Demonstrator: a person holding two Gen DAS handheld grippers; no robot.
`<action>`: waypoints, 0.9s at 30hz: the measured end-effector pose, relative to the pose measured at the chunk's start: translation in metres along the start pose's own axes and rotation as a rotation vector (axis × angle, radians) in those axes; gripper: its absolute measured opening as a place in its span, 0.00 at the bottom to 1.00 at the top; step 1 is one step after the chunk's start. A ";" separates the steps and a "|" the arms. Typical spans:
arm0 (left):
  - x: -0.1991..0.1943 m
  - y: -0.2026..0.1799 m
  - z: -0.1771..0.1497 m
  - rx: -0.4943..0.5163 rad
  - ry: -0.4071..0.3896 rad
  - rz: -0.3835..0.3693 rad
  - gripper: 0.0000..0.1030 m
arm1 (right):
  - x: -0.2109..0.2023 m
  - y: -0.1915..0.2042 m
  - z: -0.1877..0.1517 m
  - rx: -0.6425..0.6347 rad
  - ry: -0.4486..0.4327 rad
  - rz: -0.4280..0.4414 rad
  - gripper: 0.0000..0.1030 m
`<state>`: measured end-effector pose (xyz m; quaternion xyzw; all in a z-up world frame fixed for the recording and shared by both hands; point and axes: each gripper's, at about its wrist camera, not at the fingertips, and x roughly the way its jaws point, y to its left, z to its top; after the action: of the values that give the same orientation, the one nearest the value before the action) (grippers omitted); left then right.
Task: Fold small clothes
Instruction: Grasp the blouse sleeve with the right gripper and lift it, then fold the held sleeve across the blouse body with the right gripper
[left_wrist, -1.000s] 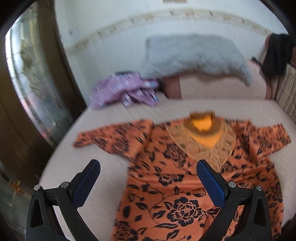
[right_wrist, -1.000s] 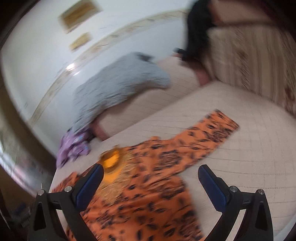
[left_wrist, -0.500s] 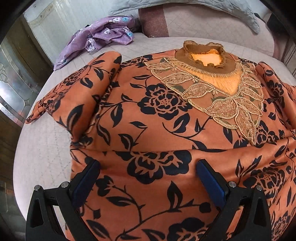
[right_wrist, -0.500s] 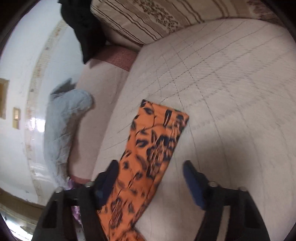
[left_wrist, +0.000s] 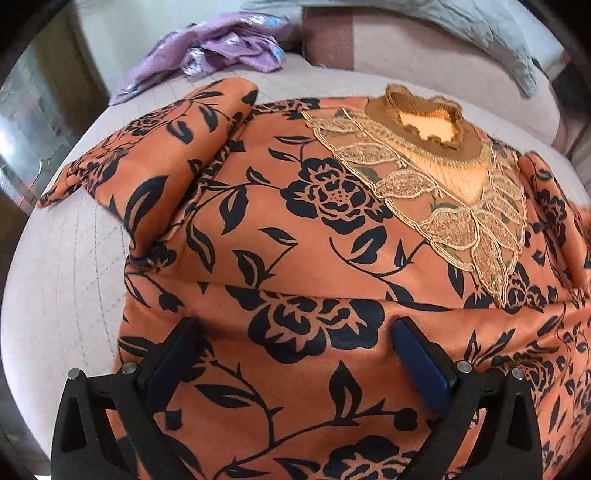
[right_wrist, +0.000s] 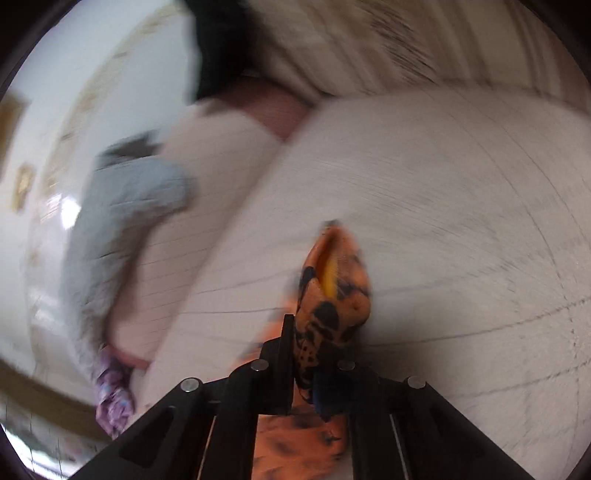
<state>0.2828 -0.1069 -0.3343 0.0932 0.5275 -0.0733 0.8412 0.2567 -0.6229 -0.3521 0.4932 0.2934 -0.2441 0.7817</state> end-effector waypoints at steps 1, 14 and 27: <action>-0.002 -0.001 0.002 0.017 0.003 0.009 1.00 | -0.008 0.015 -0.002 -0.026 -0.015 0.034 0.07; -0.072 0.082 0.018 -0.113 -0.221 0.200 1.00 | -0.076 0.240 -0.136 -0.283 0.154 0.584 0.07; -0.067 0.156 0.011 -0.277 -0.201 0.218 1.00 | 0.003 0.293 -0.278 -0.256 0.484 0.587 0.93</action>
<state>0.2975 0.0438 -0.2570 0.0250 0.4329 0.0824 0.8973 0.3955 -0.2538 -0.2652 0.4980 0.3437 0.1511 0.7817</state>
